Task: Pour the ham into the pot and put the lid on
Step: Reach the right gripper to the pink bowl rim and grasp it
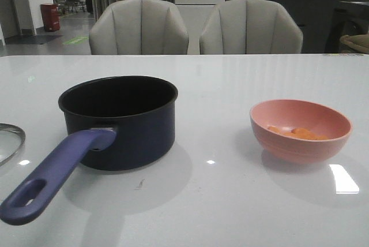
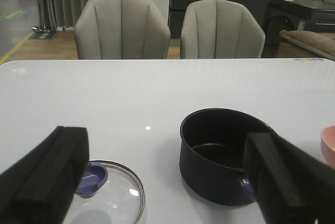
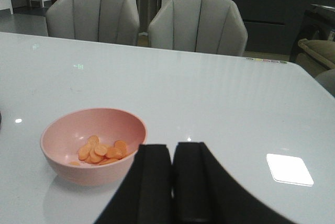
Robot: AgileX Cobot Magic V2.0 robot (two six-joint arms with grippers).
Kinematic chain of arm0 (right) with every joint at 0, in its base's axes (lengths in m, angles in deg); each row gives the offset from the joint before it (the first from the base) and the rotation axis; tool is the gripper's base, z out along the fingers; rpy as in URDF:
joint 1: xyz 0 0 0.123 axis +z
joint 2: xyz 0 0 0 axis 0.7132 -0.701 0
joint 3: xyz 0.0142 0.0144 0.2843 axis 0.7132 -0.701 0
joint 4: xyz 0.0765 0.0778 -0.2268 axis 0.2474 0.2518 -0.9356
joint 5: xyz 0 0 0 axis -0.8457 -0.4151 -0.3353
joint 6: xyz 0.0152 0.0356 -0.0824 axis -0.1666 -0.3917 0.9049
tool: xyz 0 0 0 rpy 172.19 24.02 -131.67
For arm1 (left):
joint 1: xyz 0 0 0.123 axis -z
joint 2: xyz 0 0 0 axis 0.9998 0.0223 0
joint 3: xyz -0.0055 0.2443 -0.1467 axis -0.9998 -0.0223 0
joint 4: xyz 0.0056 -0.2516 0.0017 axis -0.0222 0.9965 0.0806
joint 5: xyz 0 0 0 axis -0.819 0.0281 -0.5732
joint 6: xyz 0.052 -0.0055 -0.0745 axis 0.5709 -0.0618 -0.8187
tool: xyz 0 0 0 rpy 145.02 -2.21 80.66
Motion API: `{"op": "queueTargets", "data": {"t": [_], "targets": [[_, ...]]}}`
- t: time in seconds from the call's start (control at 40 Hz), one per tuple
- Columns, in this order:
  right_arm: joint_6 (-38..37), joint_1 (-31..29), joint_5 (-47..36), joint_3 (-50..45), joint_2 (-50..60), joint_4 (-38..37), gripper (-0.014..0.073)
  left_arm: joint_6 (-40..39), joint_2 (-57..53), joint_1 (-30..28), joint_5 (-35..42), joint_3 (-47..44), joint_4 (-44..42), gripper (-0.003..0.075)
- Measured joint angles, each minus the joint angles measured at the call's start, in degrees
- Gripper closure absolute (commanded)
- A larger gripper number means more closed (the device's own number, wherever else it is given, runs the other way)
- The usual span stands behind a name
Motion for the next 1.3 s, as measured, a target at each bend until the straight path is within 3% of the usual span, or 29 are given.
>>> {"op": "queueTargets", "data": {"t": [0.3,0.5,0.83,1.13,1.23,1.3], "targets": [[0.00,0.00,-0.14,0.00,0.00,0.00,0.0446,0.00,-1.85,0.00,3.91,-2.64,-0.04,0.0083],[0.00,0.00,-7.81,0.40,0.00,1.91,0.0446,0.00,-1.85,0.00,3.81,-2.64,-0.04,0.0083],[0.00,0.00,9.07,15.70,-10.00,4.72,0.0446,0.00,-1.85,0.00,3.59,-2.73,-0.04,0.0083],[0.00,0.00,12.13,16.34,-13.65,5.06,0.0439,0.00,-1.56,0.00,3.59,-2.73,-0.04,0.0083],[0.00,0.00,12.13,17.06,-15.51,5.06,0.0376,0.00,-1.56,0.00,3.59,-2.73,-0.04,0.0083],[0.00,0.00,12.25,18.64,-18.50,5.06,0.0244,0.00,-1.56,0.00,3.59,-2.73,-0.04,0.0083]]}}
